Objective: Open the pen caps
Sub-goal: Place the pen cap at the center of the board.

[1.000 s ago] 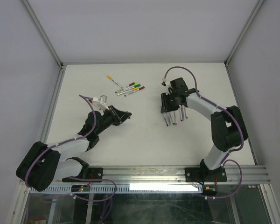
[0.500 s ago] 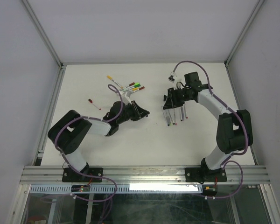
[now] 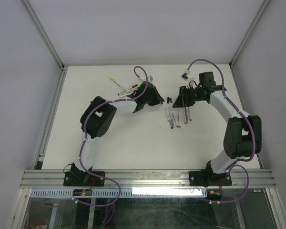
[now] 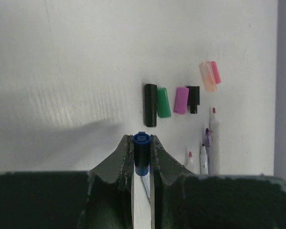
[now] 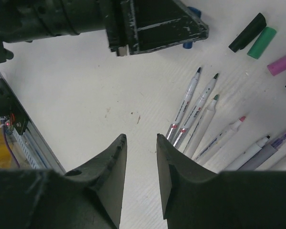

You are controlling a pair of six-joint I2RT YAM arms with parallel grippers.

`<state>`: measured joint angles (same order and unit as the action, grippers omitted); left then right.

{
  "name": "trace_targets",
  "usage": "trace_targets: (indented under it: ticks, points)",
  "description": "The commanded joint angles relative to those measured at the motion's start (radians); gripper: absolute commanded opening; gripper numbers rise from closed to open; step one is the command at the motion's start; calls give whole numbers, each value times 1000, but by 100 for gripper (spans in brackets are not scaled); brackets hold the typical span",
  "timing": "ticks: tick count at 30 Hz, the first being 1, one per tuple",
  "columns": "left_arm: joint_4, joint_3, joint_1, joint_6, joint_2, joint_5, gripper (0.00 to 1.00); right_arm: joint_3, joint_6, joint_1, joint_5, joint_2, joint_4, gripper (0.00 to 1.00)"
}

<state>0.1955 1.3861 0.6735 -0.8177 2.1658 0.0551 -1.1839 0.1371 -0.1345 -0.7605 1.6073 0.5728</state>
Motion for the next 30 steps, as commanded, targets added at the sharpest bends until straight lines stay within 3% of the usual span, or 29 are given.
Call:
trace_targets:
  ticks: [1, 10, 14, 21, 25, 30]
  points:
    - [-259, 191, 8, 53, 94, -55, 8, -21, 15, 9, -42, -46, -25, 33]
    - [-377, 389, 9, 112, 196, -32, 23, -18, 15, 25, -51, -50, -25, 33]
    - [-396, 392, 9, 125, 180, -51, 33, -16, 12, 33, -59, -57, -28, 33]
    - [-399, 371, 7, 160, 83, -67, 35, -13, 12, 42, -78, -65, -32, 34]
    - [-339, 289, 6, 203, -61, -74, 35, -4, 28, 45, -122, -83, -35, 34]
    - [-167, 21, 7, 301, -322, -80, 41, 9, 51, 45, -179, -115, -44, 34]
